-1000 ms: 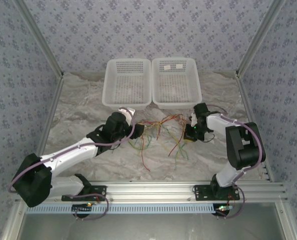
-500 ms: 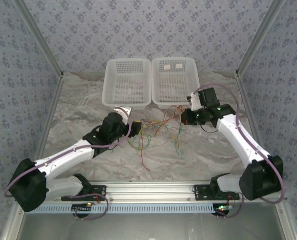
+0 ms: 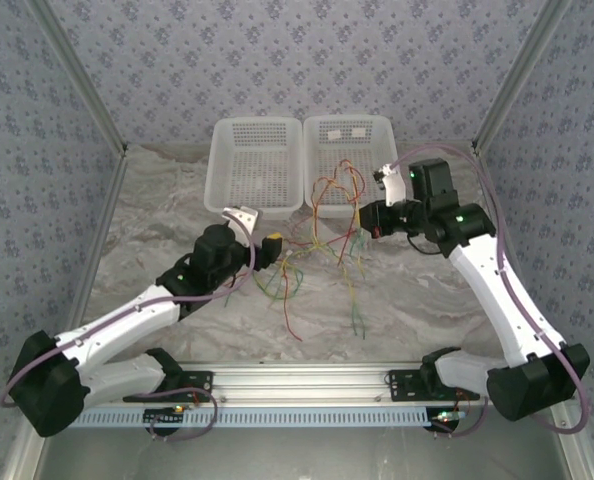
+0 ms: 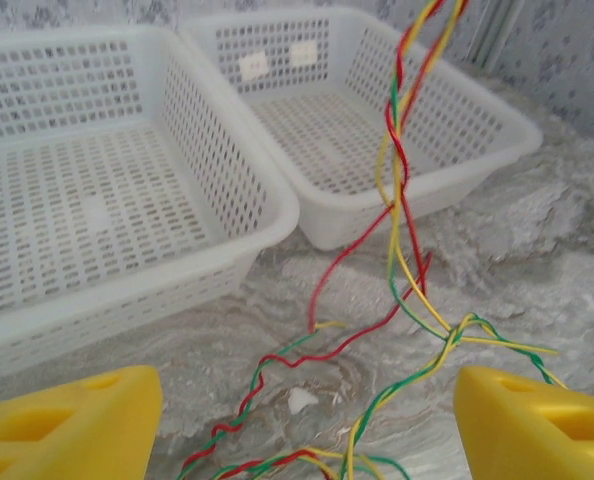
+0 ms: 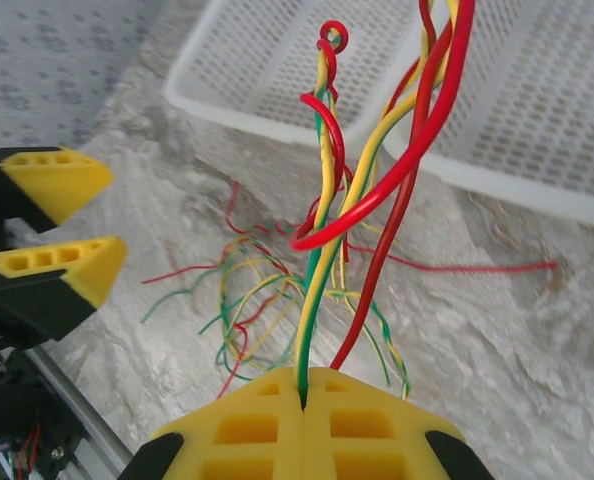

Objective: Untangle the cables

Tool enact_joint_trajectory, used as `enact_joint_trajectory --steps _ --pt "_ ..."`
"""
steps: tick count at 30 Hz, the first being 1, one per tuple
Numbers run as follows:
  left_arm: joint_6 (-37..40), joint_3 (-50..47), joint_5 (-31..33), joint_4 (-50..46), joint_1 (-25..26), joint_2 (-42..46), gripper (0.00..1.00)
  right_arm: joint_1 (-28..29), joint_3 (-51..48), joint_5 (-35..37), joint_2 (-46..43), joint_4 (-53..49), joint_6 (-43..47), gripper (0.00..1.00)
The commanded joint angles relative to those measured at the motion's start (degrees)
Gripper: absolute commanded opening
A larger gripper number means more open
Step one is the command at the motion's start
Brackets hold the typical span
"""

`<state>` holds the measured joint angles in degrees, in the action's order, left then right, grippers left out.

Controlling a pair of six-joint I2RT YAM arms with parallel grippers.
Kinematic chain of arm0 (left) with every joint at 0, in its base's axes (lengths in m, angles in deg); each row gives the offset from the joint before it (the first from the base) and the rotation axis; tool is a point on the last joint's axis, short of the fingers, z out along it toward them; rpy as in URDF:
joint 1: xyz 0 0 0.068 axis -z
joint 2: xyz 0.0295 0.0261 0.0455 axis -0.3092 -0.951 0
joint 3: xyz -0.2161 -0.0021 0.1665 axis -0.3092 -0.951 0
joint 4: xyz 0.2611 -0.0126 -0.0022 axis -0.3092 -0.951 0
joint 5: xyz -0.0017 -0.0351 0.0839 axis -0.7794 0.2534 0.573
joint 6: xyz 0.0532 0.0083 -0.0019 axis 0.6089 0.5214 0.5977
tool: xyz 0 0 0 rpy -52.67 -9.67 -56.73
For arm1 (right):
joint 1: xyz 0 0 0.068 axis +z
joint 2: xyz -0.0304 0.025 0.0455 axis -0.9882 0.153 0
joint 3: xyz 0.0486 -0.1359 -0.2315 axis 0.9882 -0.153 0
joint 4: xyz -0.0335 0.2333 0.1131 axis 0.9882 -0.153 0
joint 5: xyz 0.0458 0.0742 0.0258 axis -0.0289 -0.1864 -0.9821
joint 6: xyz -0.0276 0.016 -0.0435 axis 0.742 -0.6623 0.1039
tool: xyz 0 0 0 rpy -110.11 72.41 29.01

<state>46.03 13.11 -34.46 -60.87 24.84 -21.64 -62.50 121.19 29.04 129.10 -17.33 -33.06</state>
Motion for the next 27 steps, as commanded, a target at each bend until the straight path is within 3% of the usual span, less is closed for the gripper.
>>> enact_joint_trajectory --steps 1,5,11,20,24,27 --pt "0.95 -0.72 -3.92 6.42 -0.96 3.49 0.74 0.58 2.24 -5.93 -2.93 3.95 4.14 0.0" --pt "0.3 -0.84 -7.51 8.07 -2.82 5.14 0.7 0.78 0.71 -9.68 -5.18 8.4 6.99 0.0" --pt "1.37 -1.87 -10.58 9.27 -4.9 7.3 0.72 1.94 -3.65 -14.73 -4.92 11.59 5.44 0.0" --pt "5.62 -2.03 -18.22 9.65 -6.46 10.12 0.73 2.84 -12.08 -11.22 -6.24 14.48 6.69 0.0" --pt "5.33 -3.57 -22.68 11.35 -9.49 11.73 0.7 2.93 -15.77 -12.29 -7.09 17.96 6.92 0.0" --pt "7.37 -3.64 -27.72 11.34 -10.77 10.99 0.75 2.97 -17.61 -13.25 -7.19 19.74 7.53 0.0"
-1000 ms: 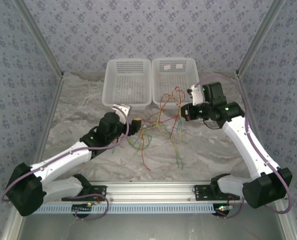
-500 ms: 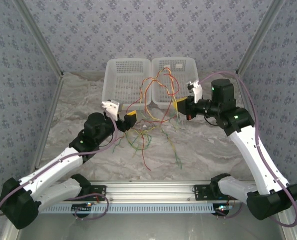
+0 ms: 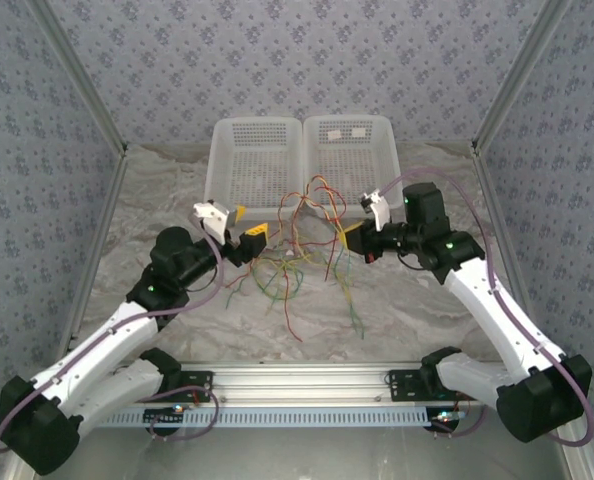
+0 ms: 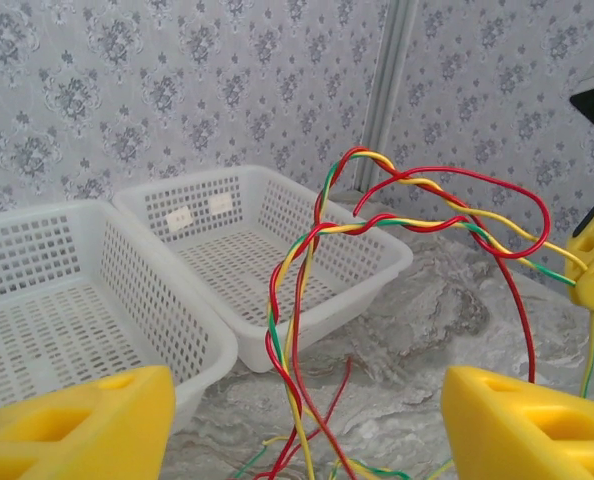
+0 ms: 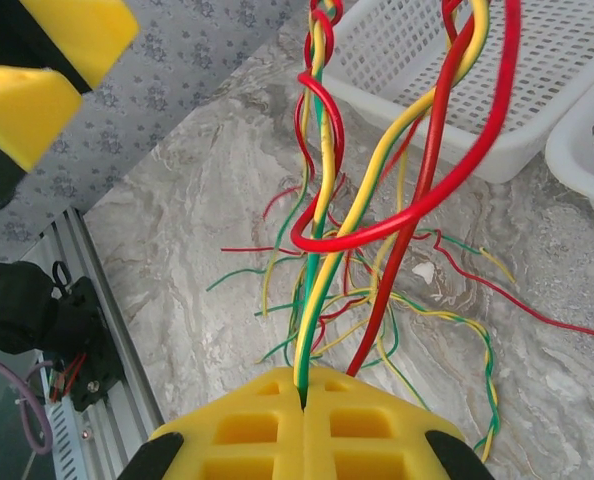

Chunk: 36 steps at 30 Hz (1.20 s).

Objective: Untangle the cables

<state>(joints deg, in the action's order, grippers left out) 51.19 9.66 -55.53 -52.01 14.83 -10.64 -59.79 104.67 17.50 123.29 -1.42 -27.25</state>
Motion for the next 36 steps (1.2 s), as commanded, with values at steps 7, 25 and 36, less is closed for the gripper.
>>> enact_joint_trajectory --steps 7,25,36 --pt "9.17 2.95 -11.62 0.48 -0.8 -6.77 0.87 1.74 -2.8 -2.6 -0.76 5.9 2.87 0.0" --pt "8.88 8.82 -9.15 1.69 -1.29 -17.65 0.0 2.95 -4.94 12.43 0.73 6.1 1.17 0.19" --pt "2.61 12.93 -5.1 -15.66 -0.32 -11.68 0.0 2.18 -3.51 21.32 -6.83 3.34 -2.04 0.9"
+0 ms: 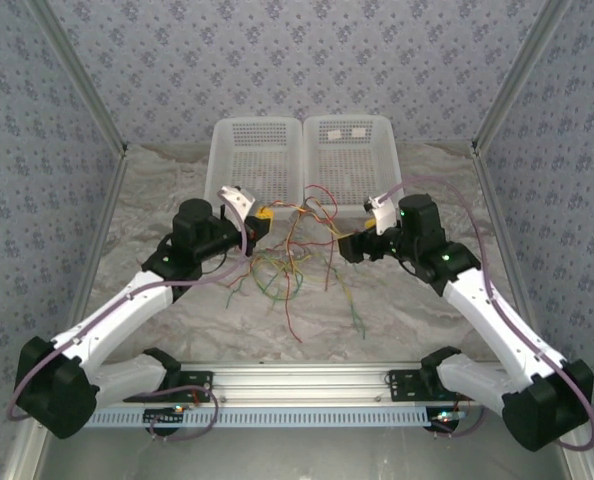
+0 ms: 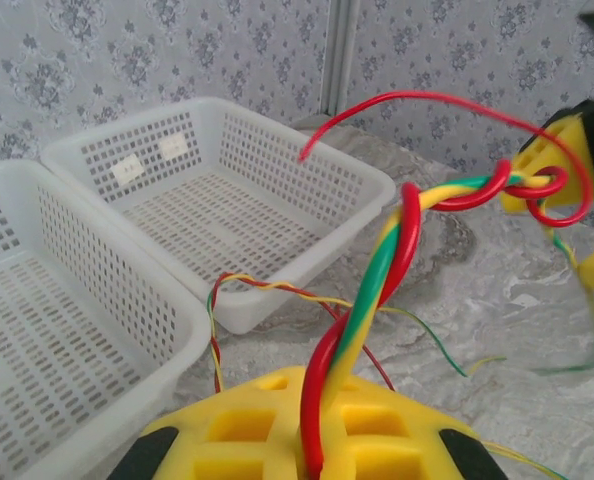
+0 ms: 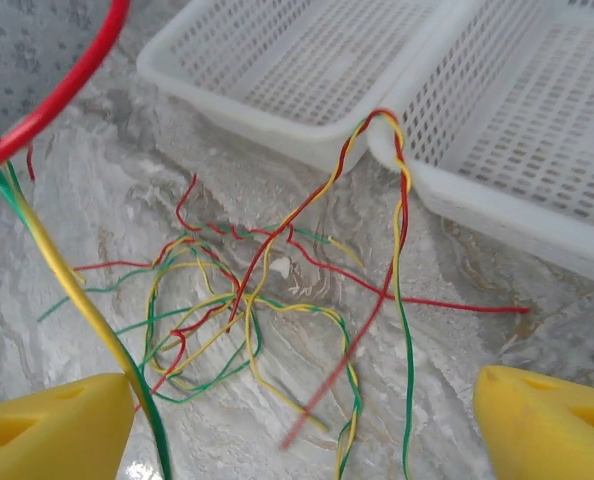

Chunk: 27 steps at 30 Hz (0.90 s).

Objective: Untangle the cables

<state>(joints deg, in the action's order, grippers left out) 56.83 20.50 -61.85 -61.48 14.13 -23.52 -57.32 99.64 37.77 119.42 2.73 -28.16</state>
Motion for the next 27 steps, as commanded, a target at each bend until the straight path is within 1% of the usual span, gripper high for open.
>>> enact_joint_trajectory --steps 1,3,5,7,9,10,13,17,19,21,24,25,27 --pt "-4.56 2.61 1.23 -7.15 0.46 1.0 0.0 -0.24 1.87 -1.68 -3.49 -0.66 -0.98 0.89" --pt "-7.16 3.87 1.19 -9.18 0.5 0.35 0.0 0.01 2.26 -6.75 -3.82 -0.03 -0.78 0.86" --pt "-10.7 4.87 2.62 -10.13 0.55 -0.28 0.0 0.41 1.44 -11.68 -4.79 2.61 -0.97 0.84" --pt "-13.93 6.35 4.75 -11.68 0.3 -1.09 0.0 0.24 0.04 -13.76 -6.27 6.1 -2.85 0.84" --pt "-17.9 8.86 6.44 -14.33 -0.1 -2.41 0.0 -0.37 -1.29 -14.39 -7.67 10.02 -5.68 0.84" --pt "-20.19 10.22 5.51 -15.37 -0.6 -3.41 0.0 -0.82 -1.62 -15.12 -7.83 11.59 -6.97 0.83" --pt "-25.66 13.52 -0.59 -16.63 -2.6 -5.99 0.0 -1.56 -0.78 -19.24 -6.05 13.37 -8.84 0.81" --pt "-33.65 16.59 -10.74 -16.72 -7.18 -8.97 0.0 -3.11 1.68 -19.07 -3.05 11.45 -10.28 0.77" --pt "-35.89 16.87 -12.48 -15.98 -8.57 -9.01 0.0 -3.66 1.69 -18.76 -2.79 12.6 -11.38 0.76" --pt "-37.39 17.16 -12.98 -15.5 -9.13 -8.81 0.0 -3.75 0.91 -20.58 -2.82 15.5 -12.97 0.74" --pt "-41.26 18.05 -13.45 -15.22 -10.24 -9.85 0.0 -2.62 0.61 -27.34 -0.35 21.44 -16.81 0.72" --pt "-43.63 17.85 -14.51 -13.43 -10.63 -10.49 0.0 -1.33 1.13 -29.43 1.44 22.27 -17.24 0.71" --pt "-48.93 16.54 -17.78 -7.06 -11.09 -11.84 0.0 1.51 3.27 -30.64 4.35 20.64 -16.08 0.68"
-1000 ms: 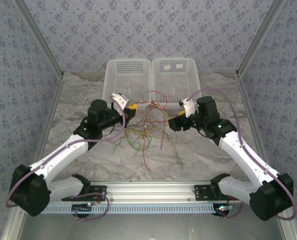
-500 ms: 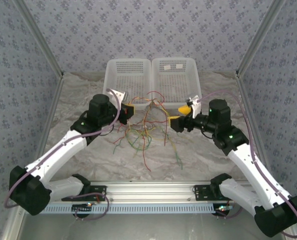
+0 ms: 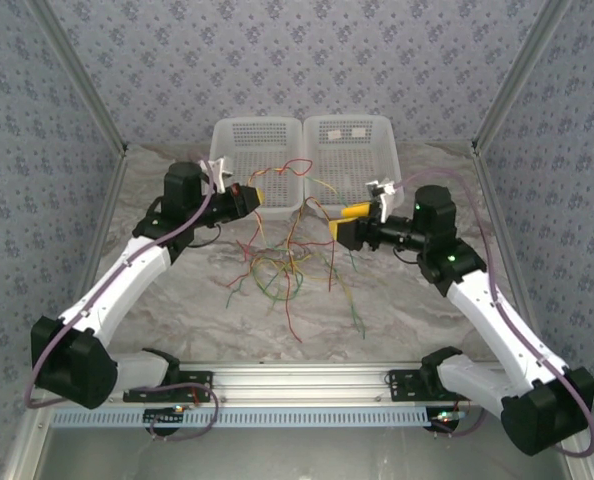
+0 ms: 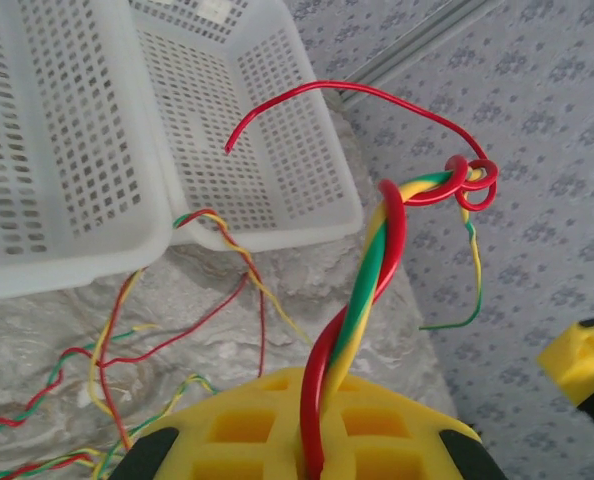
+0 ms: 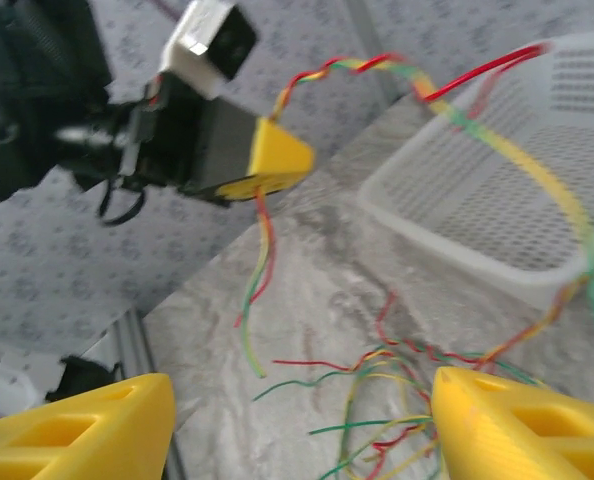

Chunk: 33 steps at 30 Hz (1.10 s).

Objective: Untangle the cables

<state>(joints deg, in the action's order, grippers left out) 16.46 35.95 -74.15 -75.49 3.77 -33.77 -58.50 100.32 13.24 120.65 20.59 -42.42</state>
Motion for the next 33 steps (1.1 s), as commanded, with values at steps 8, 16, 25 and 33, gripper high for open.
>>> enact_joint_trajectory --steps 8,16,25,33 --pt "-28.2 -2.31 -10.57 31.33 -2.18 -5.84 0.0 5.73 -0.25 0.75 5.95 9.95 -6.71 0.51" --pt "-35.25 -2.75 -11.88 45.53 -3.21 -8.14 0.0 3.99 -5.84 0.51 12.55 27.51 -17.54 0.45" --pt "-36.89 -3.61 -9.69 50.34 -2.98 -9.34 0.0 8.78 -6.54 -1.29 18.45 41.39 -17.92 0.63" --pt "-37.14 -3.95 -9.16 51.3 -2.32 -9.74 0.0 12.32 -2.71 2.34 25.36 44.96 -12.65 0.72"
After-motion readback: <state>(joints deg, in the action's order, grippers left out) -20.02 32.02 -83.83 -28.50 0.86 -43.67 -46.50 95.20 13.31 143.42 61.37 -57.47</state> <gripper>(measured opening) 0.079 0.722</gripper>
